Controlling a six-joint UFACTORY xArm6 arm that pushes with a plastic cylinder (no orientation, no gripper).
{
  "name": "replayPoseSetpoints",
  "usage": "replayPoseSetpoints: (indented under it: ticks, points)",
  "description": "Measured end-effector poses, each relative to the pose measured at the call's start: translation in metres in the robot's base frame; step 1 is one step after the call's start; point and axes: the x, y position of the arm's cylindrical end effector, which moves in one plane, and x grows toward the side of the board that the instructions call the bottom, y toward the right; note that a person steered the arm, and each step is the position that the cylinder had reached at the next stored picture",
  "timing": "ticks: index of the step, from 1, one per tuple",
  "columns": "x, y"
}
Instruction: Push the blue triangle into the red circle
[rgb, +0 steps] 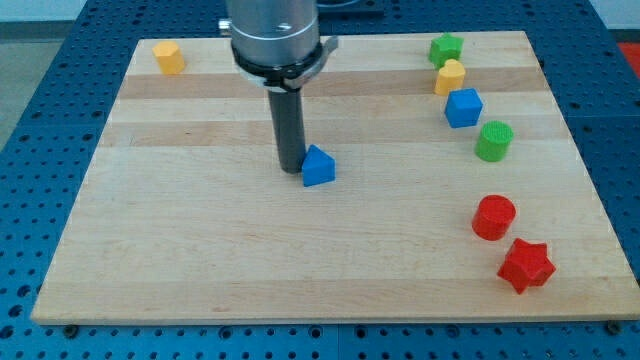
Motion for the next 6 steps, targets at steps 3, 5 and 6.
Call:
replayPoseSetpoints:
  ticks: [3,5,6]
  points:
    - [0.023,0.073]
    - [0.035,0.122]
    - [0.035,0.127]
